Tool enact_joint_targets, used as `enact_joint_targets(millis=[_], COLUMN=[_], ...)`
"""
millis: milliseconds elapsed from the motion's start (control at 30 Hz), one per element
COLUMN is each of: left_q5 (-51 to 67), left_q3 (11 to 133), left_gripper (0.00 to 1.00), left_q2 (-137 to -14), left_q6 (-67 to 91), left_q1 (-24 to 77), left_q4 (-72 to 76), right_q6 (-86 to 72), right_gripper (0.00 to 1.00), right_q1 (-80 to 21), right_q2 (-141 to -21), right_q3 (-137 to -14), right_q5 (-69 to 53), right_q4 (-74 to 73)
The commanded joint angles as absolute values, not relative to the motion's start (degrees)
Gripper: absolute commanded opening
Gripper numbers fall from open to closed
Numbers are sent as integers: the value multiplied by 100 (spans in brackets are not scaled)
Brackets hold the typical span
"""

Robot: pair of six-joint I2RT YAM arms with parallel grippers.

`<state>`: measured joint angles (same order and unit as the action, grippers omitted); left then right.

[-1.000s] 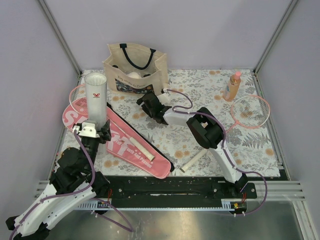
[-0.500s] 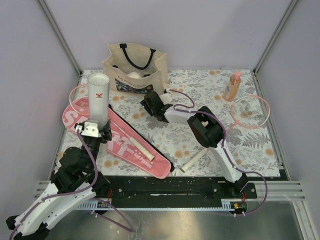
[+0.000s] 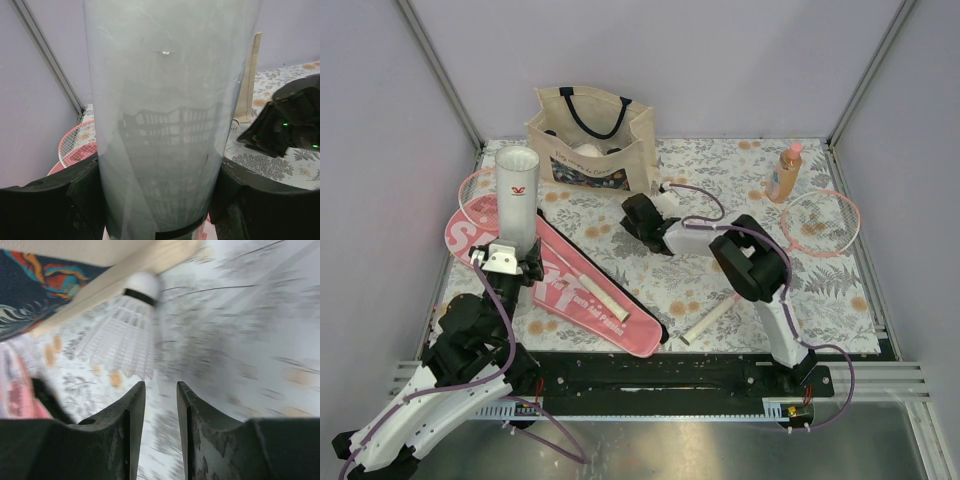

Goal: Pack up the badminton gear

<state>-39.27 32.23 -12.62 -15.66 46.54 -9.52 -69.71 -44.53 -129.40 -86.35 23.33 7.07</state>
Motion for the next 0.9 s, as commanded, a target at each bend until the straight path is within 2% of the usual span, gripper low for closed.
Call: enact_joint_targets(millis=[0, 100, 200, 300, 400, 600, 700, 867], left_q5=[-3841, -3797, -3797, -3805, -3841, -3788, -3788, -3850], left_q3=[3234, 3269, 3270, 3296, 3296, 3287, 3305, 3261], left_gripper=[55, 55, 55, 55, 55, 55, 55, 55], left_q2=[-1204, -1239, -1257, -1248, -1195, -1265, -1309, -1257], left_q6=[-1573, -1556, -1556, -1521, -1459, -1441, -1433, -1450], left_q1=[4632, 4614, 4614, 4623, 4623, 4623, 4623, 4623], left_q4=[-554, -536, -545, -589, -624, -589, -624, -642], right_q6=[-5803, -5284, -4748, -3242, -1526, 1499, 2344, 3766], right_gripper=[38, 35, 39, 49, 52, 57, 59, 64], right_q1=[-4377, -4307, -4307, -4211, -3973, -3833, -3648, -3533], right_q2=[-11288, -10645, -10337, -10283, -10327, -10327, -10380, -10634], right_q3=[-7282, -6655, -6381, -6240, -6372, -6556, -6600, -6916], right_q5=[3785, 4042, 4079, 2950, 1358, 1407, 242, -509], right_q4=[491, 580, 755, 1858, 2101, 1775, 1775, 1364])
